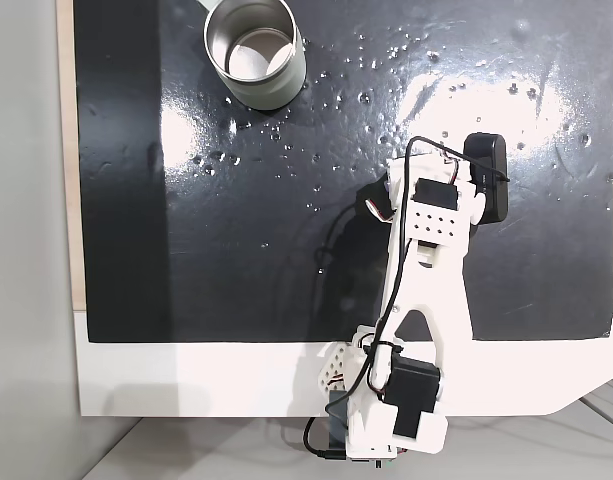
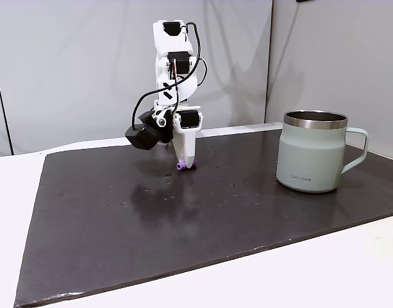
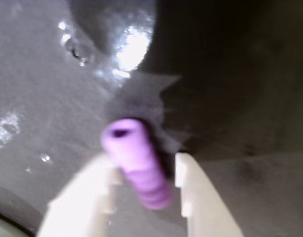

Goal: Grasp a pengrip and put it in the cup.

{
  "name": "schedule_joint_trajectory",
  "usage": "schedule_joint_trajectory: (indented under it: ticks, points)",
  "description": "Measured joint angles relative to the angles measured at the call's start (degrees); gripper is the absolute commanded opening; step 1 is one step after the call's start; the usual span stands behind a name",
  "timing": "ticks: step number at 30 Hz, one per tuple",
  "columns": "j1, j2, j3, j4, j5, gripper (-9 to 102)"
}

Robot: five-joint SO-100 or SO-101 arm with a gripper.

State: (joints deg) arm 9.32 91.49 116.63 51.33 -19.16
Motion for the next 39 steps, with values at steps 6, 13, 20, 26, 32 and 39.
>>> schedule_joint_trajectory:
  ticks: [6, 13, 20, 26, 32, 39]
  points:
    - [0.18, -0.18, -0.26, 0.00, 0.00, 0]
    - [-0.44, 6.77, -0.09, 2.55, 1.14, 0]
    - [-6.94, 25.31, -0.09, 7.03, 6.68, 0]
    - [-15.64, 31.55, -1.76, 2.64, 14.41, 0]
    - [-22.76, 31.38, -2.64, -11.07, 21.45, 0]
    - [-23.29, 22.85, -11.87, -14.59, 23.64, 0]
